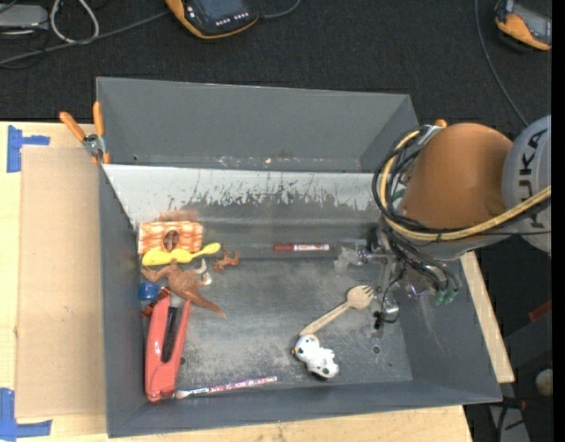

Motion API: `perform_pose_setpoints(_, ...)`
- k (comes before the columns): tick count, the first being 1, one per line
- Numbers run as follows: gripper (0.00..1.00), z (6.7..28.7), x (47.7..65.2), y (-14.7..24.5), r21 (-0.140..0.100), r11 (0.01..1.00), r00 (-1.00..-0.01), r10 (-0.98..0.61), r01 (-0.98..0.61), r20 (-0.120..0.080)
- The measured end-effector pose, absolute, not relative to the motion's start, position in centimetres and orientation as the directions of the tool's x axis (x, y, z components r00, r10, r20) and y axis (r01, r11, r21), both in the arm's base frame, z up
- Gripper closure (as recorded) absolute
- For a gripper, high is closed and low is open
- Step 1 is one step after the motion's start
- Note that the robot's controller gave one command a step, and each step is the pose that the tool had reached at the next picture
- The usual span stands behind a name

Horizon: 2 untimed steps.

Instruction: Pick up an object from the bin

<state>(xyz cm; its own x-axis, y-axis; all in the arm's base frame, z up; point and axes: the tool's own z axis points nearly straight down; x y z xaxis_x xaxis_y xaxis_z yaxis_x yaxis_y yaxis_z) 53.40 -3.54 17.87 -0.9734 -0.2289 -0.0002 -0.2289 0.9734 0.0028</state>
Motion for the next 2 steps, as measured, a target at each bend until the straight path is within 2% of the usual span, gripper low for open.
perform_pose_setpoints(1, 0.00, 16.2, 52.9, -2.7, 0.003, 0.895, -0.895, -0.445, -0.445, 0.000)
perform_pose_setpoints(2, 0.00, 12.5, 50.7, -1.3, 0.004, 0.781, -0.781, -0.624, -0.624, -0.003)
